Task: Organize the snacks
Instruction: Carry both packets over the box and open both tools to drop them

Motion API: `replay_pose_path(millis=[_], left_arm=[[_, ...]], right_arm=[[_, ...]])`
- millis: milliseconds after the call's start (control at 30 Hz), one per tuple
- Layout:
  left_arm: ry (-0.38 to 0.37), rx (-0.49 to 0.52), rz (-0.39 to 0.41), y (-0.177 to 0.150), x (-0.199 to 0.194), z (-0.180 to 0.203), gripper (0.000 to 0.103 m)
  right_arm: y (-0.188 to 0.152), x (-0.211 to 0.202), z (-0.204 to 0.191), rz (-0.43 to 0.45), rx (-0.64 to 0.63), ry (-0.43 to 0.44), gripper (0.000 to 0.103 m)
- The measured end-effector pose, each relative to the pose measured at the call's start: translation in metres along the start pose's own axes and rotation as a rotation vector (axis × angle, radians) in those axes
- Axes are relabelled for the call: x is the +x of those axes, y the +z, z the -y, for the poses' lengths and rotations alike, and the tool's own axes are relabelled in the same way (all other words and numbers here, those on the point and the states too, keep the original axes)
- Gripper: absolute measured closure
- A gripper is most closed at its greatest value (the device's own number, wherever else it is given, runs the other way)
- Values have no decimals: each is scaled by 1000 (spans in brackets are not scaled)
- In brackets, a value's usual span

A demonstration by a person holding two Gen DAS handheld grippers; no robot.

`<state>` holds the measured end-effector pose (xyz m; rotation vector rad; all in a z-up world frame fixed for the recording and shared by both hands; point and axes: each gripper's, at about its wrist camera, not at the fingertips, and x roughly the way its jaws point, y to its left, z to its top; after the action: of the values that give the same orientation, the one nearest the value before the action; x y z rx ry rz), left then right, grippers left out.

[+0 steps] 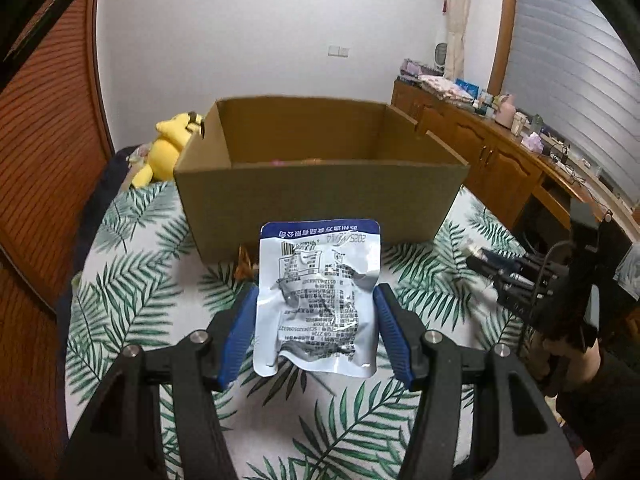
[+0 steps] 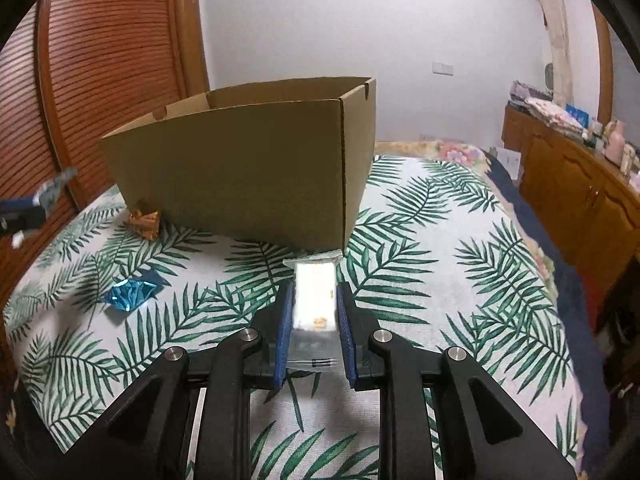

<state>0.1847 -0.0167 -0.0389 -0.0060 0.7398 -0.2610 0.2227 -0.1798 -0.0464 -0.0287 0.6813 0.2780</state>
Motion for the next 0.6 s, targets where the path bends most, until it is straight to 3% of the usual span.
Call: replay_pose_path(millis=[200,600], left_arm=[[-9,18,36,22,-4,5,45],[-26,39,89,57,2,2,45]], right_arm=[[16,-18,4,30,25,-1,83],[85,-65,0,142,16,83,83]])
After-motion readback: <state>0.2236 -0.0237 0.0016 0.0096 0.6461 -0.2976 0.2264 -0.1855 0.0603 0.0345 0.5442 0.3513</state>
